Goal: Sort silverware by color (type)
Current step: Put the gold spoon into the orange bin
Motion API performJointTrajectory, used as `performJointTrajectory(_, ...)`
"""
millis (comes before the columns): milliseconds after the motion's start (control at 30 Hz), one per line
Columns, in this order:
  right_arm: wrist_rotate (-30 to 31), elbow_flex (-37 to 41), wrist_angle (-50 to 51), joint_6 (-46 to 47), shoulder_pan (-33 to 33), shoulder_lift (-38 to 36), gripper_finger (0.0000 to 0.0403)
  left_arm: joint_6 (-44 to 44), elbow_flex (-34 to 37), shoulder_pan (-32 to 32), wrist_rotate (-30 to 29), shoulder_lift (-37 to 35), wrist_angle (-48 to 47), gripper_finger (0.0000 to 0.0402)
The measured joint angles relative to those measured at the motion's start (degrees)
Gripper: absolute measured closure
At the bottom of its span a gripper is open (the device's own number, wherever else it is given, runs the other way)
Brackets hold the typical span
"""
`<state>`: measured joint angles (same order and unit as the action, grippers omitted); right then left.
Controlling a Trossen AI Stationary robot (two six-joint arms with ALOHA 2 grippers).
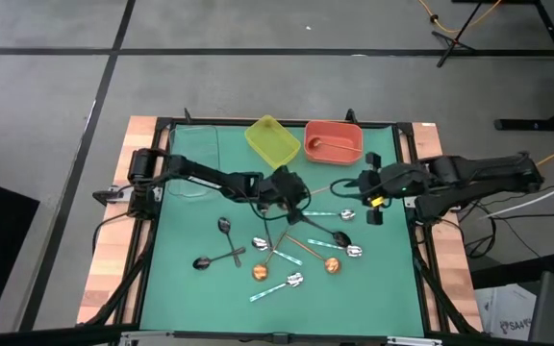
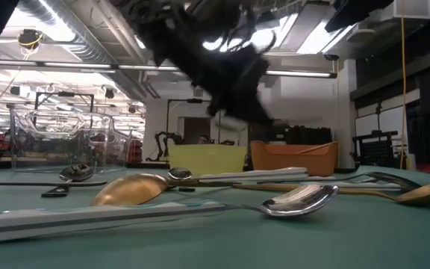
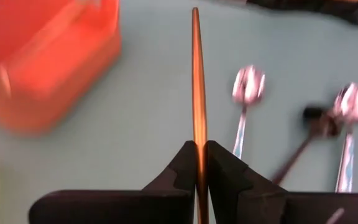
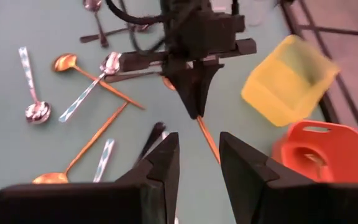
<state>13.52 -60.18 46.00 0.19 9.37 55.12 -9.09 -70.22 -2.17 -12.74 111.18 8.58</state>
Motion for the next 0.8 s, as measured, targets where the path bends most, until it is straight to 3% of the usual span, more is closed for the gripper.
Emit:
performJointTrajectory(333,6.50,0.02,0.38,0.01,0.00,-3.31,0.0299,18.30,-10.55,-4.12,0.15,-0.13,3.54,0.0384)
performJointTrajectory(600,8.04,0.02,0.35,0.00,0.00,-3.29,0.0299,20.22,-10.68,-10.56,1.96,0.67,11.14,0.0384)
performJointTrajectory(800,8.06,0.02,0.37,0.00,0.00,-3.28,0.0299,20.30,-10.66,-14.84,12.34,6.33,23.16,0.0384)
